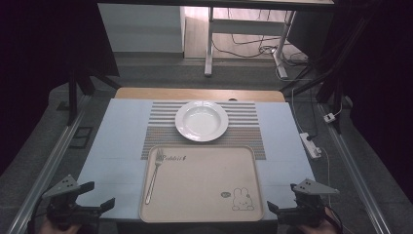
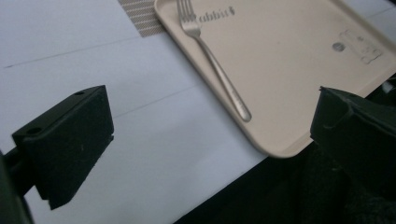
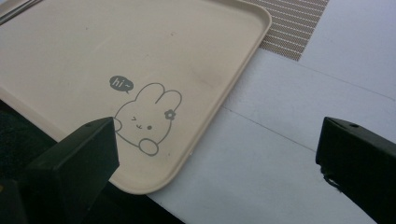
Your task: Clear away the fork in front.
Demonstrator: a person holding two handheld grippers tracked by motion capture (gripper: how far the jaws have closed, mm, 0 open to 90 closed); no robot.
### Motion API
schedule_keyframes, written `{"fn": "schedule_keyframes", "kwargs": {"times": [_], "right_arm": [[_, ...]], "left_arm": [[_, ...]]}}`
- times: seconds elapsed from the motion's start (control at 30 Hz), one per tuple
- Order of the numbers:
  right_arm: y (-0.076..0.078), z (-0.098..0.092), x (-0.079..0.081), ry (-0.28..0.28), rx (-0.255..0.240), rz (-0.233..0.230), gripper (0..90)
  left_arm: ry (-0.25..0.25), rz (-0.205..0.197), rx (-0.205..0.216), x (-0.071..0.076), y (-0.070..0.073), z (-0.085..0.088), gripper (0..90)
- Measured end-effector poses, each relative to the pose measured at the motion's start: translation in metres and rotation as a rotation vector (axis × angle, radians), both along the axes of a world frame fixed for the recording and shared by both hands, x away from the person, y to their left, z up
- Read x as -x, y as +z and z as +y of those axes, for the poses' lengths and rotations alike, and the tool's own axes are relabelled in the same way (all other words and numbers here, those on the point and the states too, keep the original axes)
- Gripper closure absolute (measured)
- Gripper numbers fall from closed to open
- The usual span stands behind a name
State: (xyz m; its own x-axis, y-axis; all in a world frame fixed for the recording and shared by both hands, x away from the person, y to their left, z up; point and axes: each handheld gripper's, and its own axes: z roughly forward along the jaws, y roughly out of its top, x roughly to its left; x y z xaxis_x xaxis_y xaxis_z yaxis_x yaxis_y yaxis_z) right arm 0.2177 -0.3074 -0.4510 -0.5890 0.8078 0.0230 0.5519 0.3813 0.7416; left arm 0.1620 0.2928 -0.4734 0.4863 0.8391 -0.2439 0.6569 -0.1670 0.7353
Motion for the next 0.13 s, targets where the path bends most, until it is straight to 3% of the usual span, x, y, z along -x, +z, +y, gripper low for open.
{"fn": "schedule_keyframes", "kwargs": {"times": [0.13], "right_arm": [[-0.0007,-0.0003,-0.0008,0.004,0.000,0.007,0.0]], "left_arm": [[-0.006,0.006,-0.014,-0.0007,0.0006,-0.0023,0.0]]}}
